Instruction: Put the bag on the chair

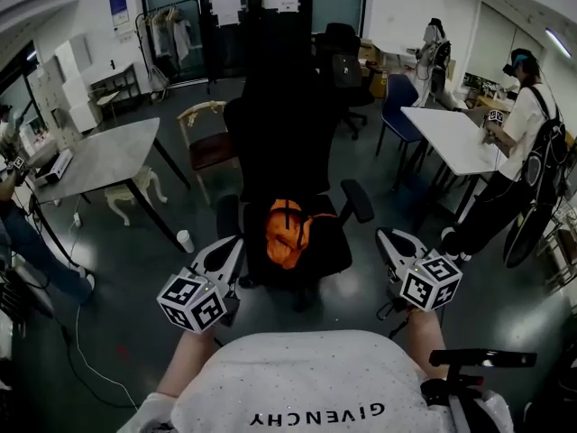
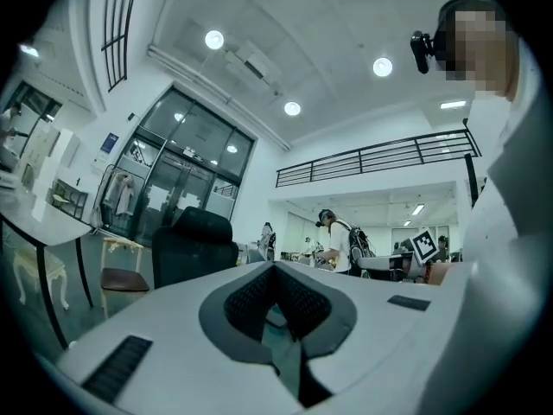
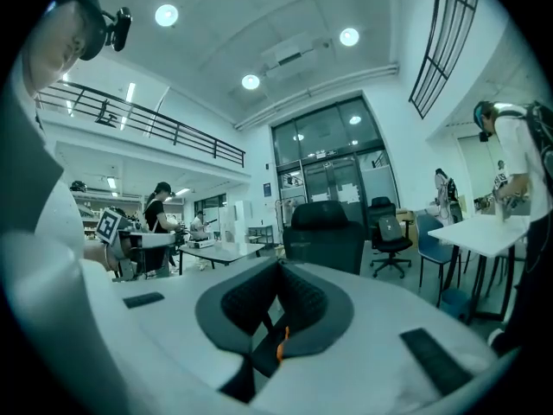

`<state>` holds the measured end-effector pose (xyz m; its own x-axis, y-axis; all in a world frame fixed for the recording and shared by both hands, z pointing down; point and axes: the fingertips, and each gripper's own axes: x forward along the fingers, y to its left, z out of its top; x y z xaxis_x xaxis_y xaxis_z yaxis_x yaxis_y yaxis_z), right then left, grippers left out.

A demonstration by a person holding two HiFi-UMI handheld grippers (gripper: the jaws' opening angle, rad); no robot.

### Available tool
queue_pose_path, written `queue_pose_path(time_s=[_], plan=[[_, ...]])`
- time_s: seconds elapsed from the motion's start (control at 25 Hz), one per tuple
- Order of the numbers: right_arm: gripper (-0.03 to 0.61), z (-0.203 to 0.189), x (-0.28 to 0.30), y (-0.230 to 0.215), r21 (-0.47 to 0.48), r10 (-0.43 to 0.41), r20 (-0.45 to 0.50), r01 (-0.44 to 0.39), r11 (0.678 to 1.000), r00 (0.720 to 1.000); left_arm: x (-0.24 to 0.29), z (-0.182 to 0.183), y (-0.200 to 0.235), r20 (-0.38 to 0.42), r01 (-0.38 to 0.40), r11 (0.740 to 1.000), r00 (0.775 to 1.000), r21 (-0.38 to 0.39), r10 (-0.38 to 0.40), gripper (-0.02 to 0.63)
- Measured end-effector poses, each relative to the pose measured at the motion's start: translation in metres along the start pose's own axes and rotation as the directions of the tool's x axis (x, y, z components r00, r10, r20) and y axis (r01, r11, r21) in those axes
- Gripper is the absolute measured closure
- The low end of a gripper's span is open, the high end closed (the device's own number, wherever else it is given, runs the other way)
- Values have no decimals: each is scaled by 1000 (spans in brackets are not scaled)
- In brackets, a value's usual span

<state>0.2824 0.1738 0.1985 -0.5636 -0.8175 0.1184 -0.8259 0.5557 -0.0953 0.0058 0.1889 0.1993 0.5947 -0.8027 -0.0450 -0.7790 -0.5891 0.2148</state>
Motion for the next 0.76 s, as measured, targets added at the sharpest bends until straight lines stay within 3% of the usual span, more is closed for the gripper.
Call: queue_pose_path(time_s=[0.2,0.48,0.76], plan=[[577,-12,-37,0,-27,12,-22,-13,1000,1000,-10,1,-42,21,-2,1000,1000,21,1,614],[577,-69,-101,-1,15,46,-111,-45,999,993,-29,-48,-97,-27,-35,999,999,-18,34,614],[577,-85,-135,-2,49,73,-131,-67,997,989,-50,-73,-140,-61,-67,996,996,-57,63,614]])
